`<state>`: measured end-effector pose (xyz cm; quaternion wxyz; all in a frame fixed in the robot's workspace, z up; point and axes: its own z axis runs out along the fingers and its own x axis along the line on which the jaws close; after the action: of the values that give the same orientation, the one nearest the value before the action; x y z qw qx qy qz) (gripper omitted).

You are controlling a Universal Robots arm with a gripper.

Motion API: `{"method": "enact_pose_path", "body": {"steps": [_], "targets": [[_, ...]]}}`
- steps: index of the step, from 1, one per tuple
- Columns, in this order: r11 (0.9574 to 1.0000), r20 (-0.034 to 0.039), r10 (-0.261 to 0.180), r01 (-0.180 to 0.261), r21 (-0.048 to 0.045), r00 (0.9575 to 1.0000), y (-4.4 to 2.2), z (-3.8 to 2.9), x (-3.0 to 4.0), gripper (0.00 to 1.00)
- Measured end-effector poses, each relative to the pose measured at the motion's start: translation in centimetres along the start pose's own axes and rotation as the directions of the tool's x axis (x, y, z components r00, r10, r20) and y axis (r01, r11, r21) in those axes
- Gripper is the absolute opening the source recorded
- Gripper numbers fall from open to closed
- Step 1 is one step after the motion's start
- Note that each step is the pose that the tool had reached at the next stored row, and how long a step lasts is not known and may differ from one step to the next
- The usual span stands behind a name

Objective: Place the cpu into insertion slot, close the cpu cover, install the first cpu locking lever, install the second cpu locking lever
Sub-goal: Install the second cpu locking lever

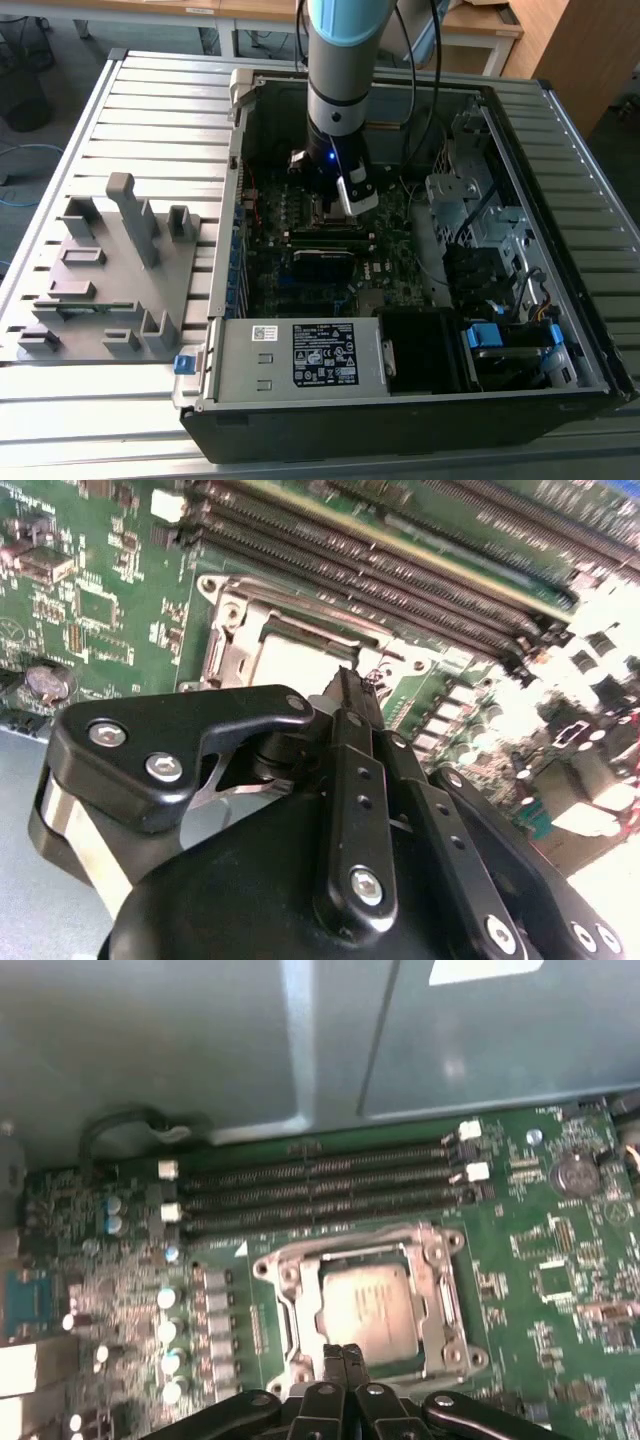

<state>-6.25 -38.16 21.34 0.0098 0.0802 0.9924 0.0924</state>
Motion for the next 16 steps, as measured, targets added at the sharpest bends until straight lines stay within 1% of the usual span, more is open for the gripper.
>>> {"method": "enact_pose_path", "body": {"steps": [3, 5, 9, 11, 12, 13, 16], "targets": [[1.0, 0.0016, 0.0, 0.0, 0.0096, 1.0, 0.95, 0.28, -0.02, 0.1], [0.9998, 0.0032, -0.001, 0.001, 0.0199, 1.0, 1.46, 0.41, -0.07, 0.1], [0.9988, 0.0063, -0.002, 0.001, 0.0493, 1.0, 1.77, 0.48, -0.52, 0.1], [0.9981, 0.0068, -0.002, 0.001, 0.0611, 1.0, 1.92, 0.51, -0.83, 0.1], [0.9979, 0.0067, -0.002, 0.001, 0.0654, 1.0, 2.0, 0.52, -0.96, 0.1], [0.9977, 0.0063, -0.002, 0.001, 0.0675, 1.0, 2.06, 0.53, -1.05, 0.1], [0.9977, 0.0059, -0.002, 0.001, 0.0677, 1.0, 2.17, 0.55, -1.09, 0.1]]}}
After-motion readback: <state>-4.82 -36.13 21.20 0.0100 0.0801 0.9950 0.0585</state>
